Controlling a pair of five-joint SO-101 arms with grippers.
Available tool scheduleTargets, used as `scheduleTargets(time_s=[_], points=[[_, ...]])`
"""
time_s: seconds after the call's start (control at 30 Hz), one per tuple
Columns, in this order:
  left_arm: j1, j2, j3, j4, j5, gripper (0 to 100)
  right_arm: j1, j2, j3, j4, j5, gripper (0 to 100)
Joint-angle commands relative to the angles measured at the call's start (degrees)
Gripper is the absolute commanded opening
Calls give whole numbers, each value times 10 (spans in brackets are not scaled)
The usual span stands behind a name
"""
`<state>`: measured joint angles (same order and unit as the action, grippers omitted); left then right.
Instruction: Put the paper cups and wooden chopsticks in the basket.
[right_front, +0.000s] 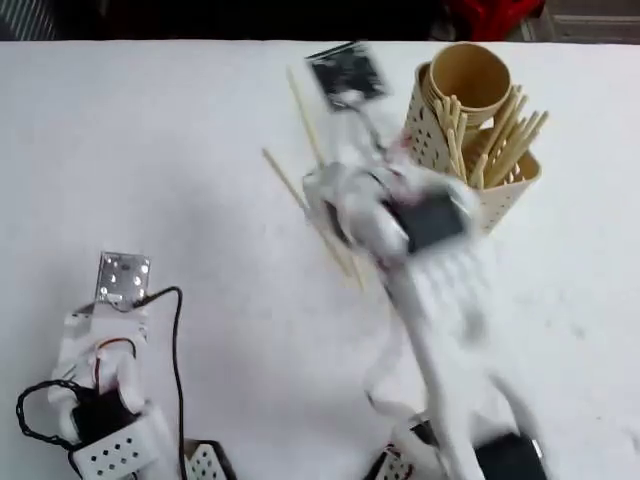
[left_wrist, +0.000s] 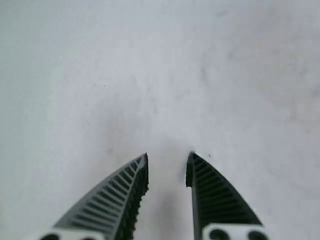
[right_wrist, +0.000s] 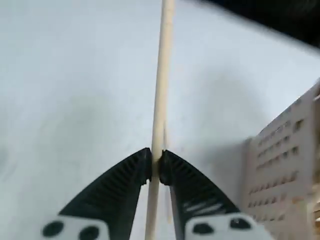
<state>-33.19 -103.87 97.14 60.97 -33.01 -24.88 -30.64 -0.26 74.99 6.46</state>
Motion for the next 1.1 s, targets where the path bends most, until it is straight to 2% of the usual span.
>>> scheduleTargets(time_s=[0.0, 0.2, 0.33, 0.73, 0.87, 1.07], points=[[-4, -4, -2, 4, -3, 142, 58, -145, -19, -54, 73, 16], [-4, -4, -2, 4, -3, 142, 200, -159, -14, -138, 76, 16], [-4, -4, -2, 4, -3, 142, 251, -131, 45, -248, 76, 16], [-4, -4, -2, 4, -3, 142, 274, -127, 389, -648, 76, 16], [-4, -4, -2, 4, -3, 142, 274, -128, 458, -704, 77, 17], [-4, -4, -2, 4, -3, 142, 297, -134, 498, -703, 79, 39]])
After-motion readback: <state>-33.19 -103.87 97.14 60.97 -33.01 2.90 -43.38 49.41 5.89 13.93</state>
